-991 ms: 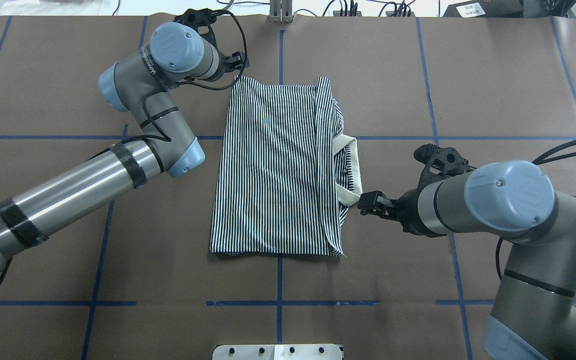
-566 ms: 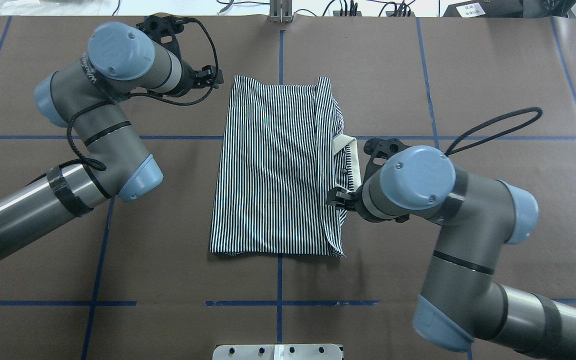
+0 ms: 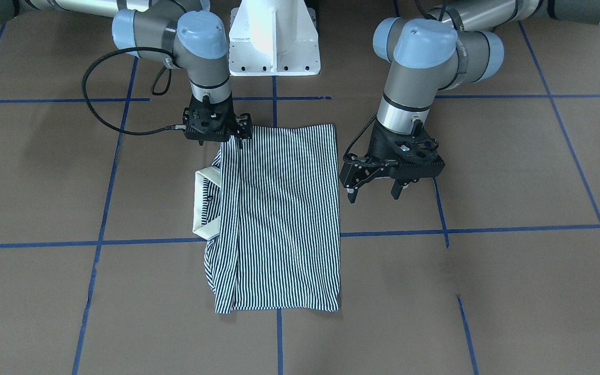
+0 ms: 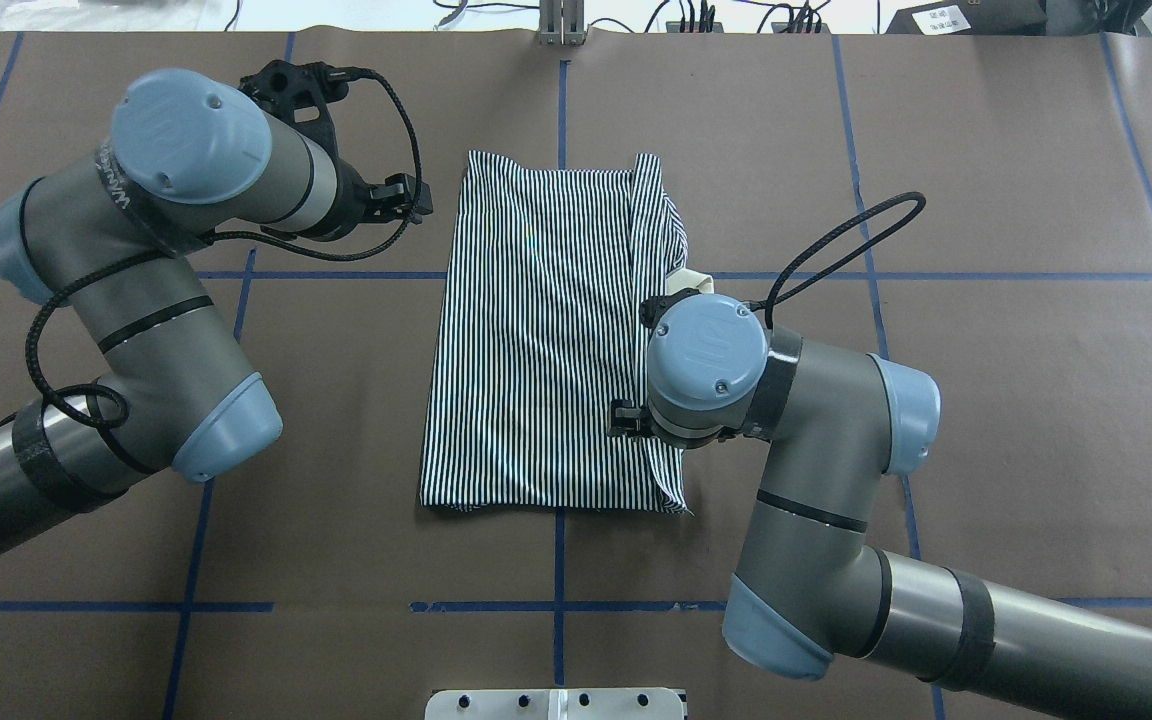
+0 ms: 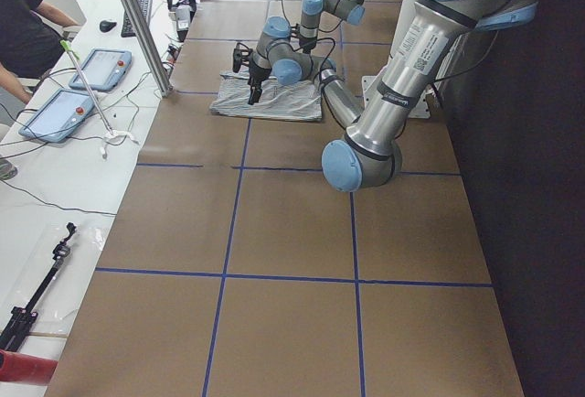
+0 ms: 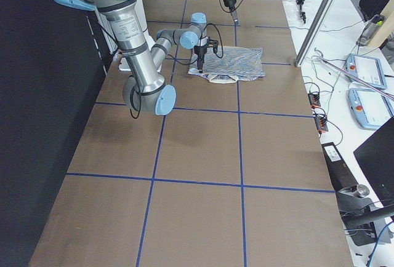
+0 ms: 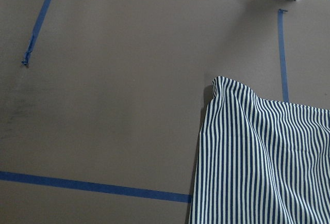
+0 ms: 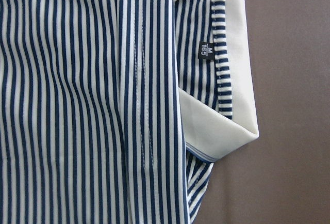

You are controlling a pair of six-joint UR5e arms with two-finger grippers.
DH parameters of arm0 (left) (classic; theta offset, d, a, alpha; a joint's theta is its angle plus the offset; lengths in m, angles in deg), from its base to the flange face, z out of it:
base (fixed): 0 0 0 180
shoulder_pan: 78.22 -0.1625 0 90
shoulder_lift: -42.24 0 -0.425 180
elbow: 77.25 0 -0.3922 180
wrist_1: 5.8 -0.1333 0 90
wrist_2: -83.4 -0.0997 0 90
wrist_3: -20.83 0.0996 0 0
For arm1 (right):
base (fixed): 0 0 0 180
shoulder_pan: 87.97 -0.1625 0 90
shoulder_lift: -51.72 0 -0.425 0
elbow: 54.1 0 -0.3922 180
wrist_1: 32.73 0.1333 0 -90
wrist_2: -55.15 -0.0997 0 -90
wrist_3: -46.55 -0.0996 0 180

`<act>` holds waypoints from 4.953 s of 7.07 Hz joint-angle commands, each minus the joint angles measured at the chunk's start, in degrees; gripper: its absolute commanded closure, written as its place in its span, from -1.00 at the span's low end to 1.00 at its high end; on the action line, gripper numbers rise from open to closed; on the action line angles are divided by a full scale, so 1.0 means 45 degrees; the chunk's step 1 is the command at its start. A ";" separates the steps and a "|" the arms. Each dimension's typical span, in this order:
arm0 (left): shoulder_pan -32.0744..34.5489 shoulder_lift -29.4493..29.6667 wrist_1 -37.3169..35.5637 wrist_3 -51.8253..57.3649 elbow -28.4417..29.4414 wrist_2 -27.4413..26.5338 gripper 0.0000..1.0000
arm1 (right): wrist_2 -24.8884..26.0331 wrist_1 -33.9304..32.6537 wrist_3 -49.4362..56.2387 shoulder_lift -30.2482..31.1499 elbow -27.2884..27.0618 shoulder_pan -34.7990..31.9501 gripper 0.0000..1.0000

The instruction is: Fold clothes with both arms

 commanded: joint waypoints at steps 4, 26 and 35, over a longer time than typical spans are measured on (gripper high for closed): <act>-0.0068 -0.0071 0.0036 -0.0084 -0.0087 0.0027 -1.00 | 0.0123 -0.1050 0.1494 -0.0736 0.1059 0.0529 -1.00; -0.0479 -0.0032 0.0681 -0.0045 0.0187 -0.0012 -1.00 | 0.0260 -0.1577 0.3624 -0.1790 0.2837 -0.0584 -1.00; -0.0518 0.0105 0.0681 -0.0104 0.0148 -0.0012 -1.00 | 0.0299 -0.2749 0.4834 0.0769 -0.0073 -0.1696 -1.00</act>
